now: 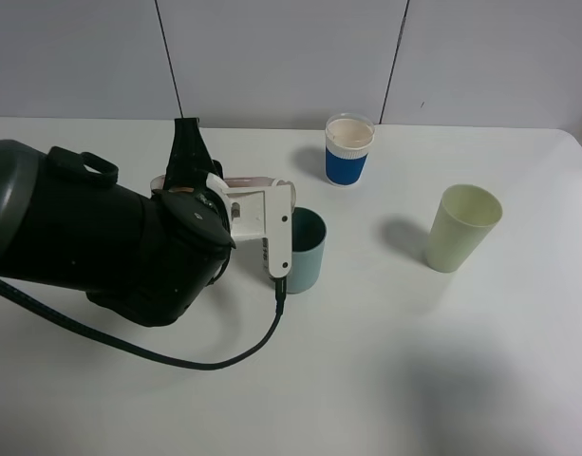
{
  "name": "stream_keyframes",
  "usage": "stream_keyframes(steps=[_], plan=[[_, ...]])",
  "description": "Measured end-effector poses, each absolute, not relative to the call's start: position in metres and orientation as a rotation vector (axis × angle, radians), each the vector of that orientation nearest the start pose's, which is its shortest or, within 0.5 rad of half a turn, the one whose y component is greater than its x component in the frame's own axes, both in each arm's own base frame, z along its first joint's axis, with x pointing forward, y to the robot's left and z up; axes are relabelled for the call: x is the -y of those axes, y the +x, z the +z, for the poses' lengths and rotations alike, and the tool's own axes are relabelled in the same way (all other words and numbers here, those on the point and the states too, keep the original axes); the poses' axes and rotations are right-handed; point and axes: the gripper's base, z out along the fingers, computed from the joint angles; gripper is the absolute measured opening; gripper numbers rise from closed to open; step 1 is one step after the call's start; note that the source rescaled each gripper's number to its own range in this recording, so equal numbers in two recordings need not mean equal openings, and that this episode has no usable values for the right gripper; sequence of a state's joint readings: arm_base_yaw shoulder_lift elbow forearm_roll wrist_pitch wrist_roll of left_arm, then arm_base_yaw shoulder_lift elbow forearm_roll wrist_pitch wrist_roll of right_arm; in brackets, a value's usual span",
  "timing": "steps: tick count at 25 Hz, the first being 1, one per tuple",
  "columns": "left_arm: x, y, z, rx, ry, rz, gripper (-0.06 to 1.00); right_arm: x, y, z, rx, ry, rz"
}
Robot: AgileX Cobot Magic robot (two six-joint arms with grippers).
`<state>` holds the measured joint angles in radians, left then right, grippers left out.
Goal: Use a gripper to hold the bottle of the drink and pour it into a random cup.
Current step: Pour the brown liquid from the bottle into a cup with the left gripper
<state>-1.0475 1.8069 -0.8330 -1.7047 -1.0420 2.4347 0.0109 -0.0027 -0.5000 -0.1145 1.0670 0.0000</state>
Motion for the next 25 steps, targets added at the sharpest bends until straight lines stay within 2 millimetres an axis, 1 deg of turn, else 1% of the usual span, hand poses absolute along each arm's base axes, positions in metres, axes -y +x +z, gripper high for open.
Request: stream_keyframes(steps=[6, 19, 25], plan=[[0.2210, 0.2174, 0.1658, -1.747, 1.454, 1.123, 0.01, 0.0121, -0.0059, 0.2775, -2.043, -0.003, -0.174], [0.2208, 0.2174, 0.1660, -1.747, 1.452, 1.126, 0.01, 0.0121, -0.0059, 0.2776, -2.042, -0.003, -0.174], [0.2251, 0.2201, 0.1712, -1.744, 1.429, 1.119, 0.01, 0.0121, -0.0059, 0.2776, -2.042, -0.003, -0.174]])
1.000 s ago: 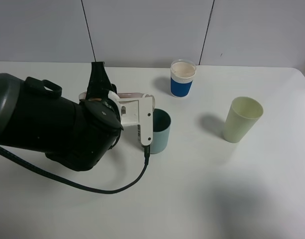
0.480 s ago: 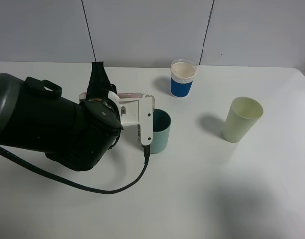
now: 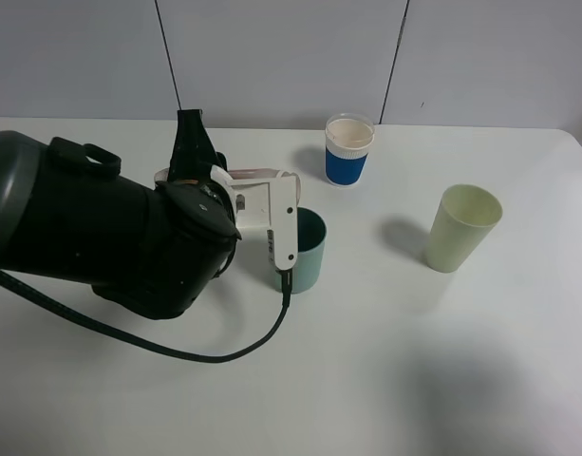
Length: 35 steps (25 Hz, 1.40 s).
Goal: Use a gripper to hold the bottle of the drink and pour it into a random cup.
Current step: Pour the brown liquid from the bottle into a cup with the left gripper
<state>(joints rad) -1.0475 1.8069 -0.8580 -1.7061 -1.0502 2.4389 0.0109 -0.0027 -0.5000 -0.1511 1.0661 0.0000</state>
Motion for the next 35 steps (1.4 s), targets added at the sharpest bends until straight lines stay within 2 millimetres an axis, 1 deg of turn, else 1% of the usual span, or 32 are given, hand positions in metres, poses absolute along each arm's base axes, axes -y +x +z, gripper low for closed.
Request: stream_keyframes(steps=[8, 11, 24, 35], plan=[[0.2246, 0.2203, 0.1711, -1.719, 1.472, 1.154, 0.01, 0.0121, -0.0059, 0.2776, -2.042, -0.003, -0.174], [0.2243, 0.2208, 0.1675, -1.712, 1.492, 1.185, 0.01, 0.0121, -0.0059, 0.2776, -2.042, -0.003, -0.174], [0.2244, 0.2212, 0.1640, -1.708, 1.504, 1.204, 0.01, 0.0121, -0.0059, 0.2776, -2.042, -0.003, -0.174], [0.2247, 0.2226, 0.1665, -1.672, 1.500, 1.230, 0.01, 0.0121, -0.0058, 0.2777, -2.040, -0.004, -0.174]])
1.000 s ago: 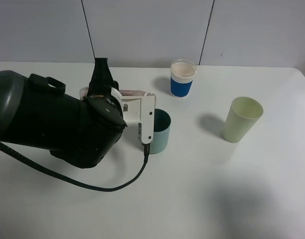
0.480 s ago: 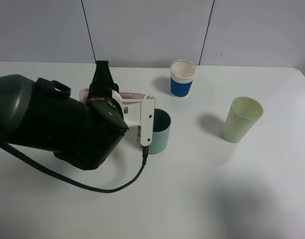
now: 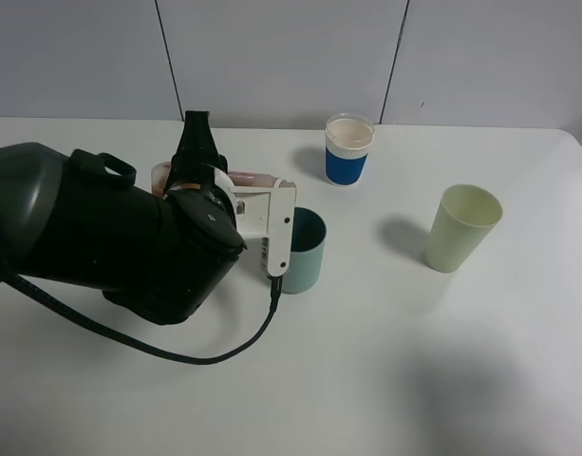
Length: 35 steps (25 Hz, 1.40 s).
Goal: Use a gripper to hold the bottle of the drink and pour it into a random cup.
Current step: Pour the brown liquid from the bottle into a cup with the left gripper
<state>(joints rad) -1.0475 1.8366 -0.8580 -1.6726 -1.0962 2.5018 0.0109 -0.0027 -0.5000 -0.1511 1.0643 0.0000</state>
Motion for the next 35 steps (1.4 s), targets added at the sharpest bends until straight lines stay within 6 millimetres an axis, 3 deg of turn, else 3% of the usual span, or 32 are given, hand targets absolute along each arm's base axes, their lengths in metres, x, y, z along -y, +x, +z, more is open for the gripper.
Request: stream_keyframes(steps=[35], plan=[[0.2263, 0.2257, 0.1723, -1.583, 1.494, 1.281, 0.00, 0.0123, -0.0058, 0.2778, -2.039, -0.003, -0.178]])
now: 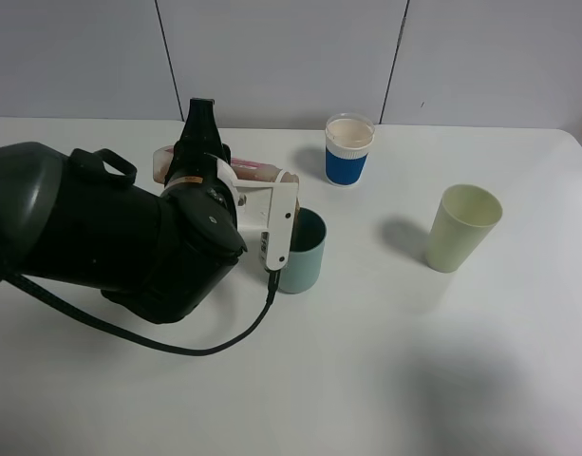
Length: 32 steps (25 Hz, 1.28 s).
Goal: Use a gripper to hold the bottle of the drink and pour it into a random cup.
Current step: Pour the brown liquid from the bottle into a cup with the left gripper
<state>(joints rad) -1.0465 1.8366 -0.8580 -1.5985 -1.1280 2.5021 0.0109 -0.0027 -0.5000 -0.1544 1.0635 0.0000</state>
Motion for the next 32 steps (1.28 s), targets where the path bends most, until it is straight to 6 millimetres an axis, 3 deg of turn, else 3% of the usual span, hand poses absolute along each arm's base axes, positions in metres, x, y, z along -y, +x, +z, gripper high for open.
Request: stream_keyframes(steps=[32], plan=[[0.2243, 0.2265, 0.1749, -1.534, 1.539, 1.362, 0.00, 0.0123, -0.0058, 0.2778, -2.039, -0.003, -0.178]])
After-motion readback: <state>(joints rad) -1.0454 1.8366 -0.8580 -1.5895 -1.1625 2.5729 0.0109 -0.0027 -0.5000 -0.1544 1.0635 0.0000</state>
